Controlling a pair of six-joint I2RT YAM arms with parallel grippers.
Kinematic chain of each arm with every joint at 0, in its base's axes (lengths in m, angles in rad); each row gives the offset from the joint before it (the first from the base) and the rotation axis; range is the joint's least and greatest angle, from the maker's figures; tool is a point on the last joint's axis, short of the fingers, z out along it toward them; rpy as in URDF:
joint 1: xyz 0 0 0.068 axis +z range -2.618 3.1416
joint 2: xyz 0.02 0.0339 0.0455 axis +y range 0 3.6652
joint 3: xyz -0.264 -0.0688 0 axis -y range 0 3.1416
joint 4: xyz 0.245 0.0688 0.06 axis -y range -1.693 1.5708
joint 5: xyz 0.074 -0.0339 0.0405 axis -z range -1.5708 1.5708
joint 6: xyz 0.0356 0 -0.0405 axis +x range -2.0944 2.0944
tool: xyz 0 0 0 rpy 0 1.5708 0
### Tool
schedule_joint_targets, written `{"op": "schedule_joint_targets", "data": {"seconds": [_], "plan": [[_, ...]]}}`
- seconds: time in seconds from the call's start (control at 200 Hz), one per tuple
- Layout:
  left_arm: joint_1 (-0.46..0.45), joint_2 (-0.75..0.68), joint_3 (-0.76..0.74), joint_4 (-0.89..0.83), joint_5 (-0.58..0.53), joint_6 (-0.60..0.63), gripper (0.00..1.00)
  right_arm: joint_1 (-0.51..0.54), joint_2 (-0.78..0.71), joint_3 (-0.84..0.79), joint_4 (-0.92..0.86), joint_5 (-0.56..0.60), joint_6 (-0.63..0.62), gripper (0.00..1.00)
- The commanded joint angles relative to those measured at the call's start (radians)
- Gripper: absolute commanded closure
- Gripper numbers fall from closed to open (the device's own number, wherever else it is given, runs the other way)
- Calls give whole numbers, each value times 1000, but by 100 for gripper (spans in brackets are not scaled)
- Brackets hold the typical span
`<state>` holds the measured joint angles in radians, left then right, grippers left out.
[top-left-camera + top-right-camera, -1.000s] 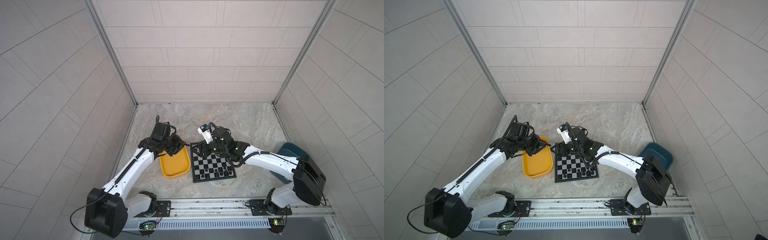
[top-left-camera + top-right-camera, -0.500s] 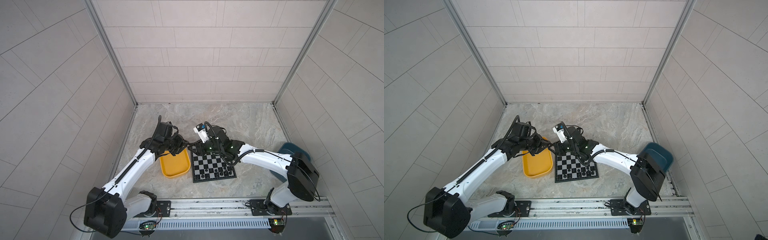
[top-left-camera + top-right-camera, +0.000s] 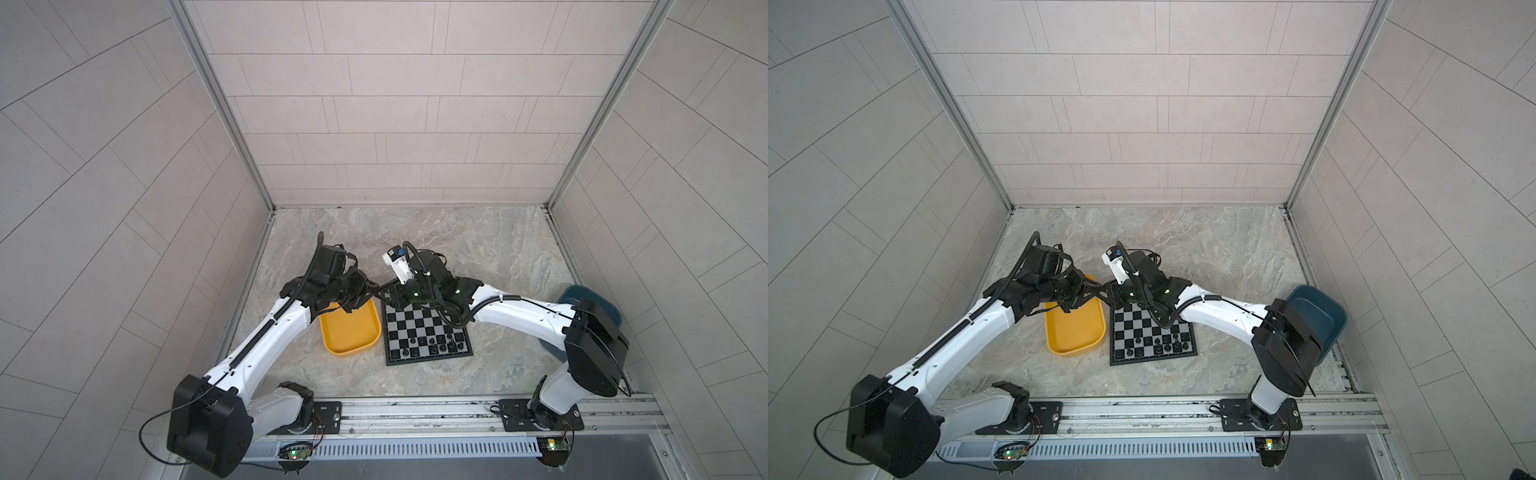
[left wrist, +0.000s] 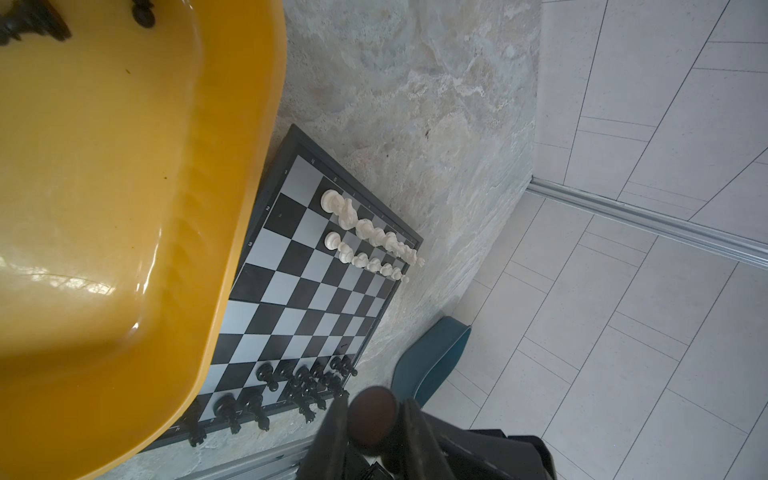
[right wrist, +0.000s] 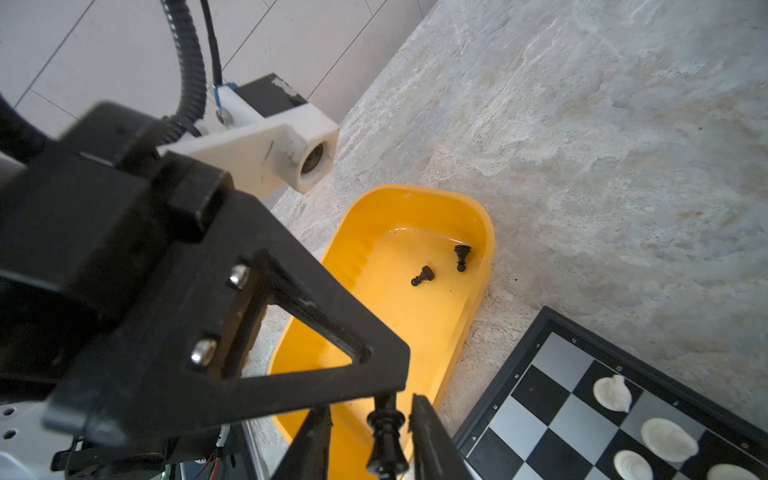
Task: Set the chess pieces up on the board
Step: 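Close the right gripper on the piece while the left gripper releases it, then lower the piece onto a near-row square and open the right gripper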
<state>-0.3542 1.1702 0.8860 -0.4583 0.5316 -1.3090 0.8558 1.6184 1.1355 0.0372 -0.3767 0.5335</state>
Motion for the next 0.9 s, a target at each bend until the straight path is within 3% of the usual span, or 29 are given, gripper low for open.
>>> {"op": "schedule_joint_targets", "data": {"seconds": [0.0, 0.48, 0.53, 0.565, 0.615, 0.625, 0.635, 0.65, 0.896], "plan": [[-5, -20, -5, 2, 4, 2, 77, 5, 5, 29, -18, 10, 3, 71], [-8, -22, 1, -32, -24, 23, 74, 6, 0, 32, -20, 21, 18, 94], [-8, -21, 1, -22, -22, 32, 66, 3, -10, 29, -28, 26, 15, 97], [-6, -20, 3, -17, -28, 53, 54, 1, -24, 26, -40, 32, 10, 100], [7, -17, 12, -30, -43, 117, 30, -8, -57, 15, -65, 41, 3, 100], [12, -16, 16, -33, -45, 133, 22, -11, -69, 12, -78, 41, 0, 100], [16, -15, 17, -39, -47, 151, 8, -14, -76, 10, -87, 41, -3, 100], [24, -14, 20, -47, -48, 179, 1, -18, -89, 9, -109, 41, -9, 100], [92, -35, 89, -257, -148, 720, 0, -26, -257, 50, -761, 170, -164, 100]]}}
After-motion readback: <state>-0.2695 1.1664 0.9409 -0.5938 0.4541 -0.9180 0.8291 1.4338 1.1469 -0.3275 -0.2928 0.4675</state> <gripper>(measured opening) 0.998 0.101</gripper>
